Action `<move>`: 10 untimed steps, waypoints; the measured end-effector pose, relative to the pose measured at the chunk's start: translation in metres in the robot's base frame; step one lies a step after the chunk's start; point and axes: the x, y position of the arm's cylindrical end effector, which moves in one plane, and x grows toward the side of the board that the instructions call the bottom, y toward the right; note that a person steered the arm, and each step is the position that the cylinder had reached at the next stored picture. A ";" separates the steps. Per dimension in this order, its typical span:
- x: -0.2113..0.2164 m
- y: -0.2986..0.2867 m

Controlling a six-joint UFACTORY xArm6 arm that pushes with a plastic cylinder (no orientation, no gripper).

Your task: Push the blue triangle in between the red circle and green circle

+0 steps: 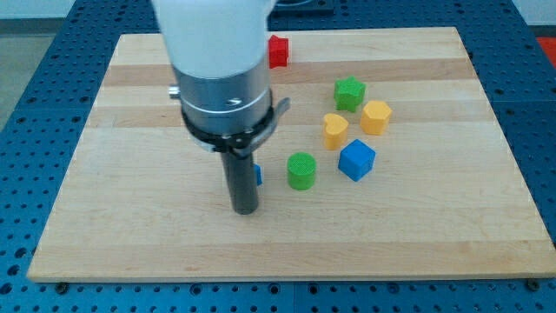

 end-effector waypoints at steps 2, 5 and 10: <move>0.000 -0.038; -0.002 -0.035; -0.024 -0.013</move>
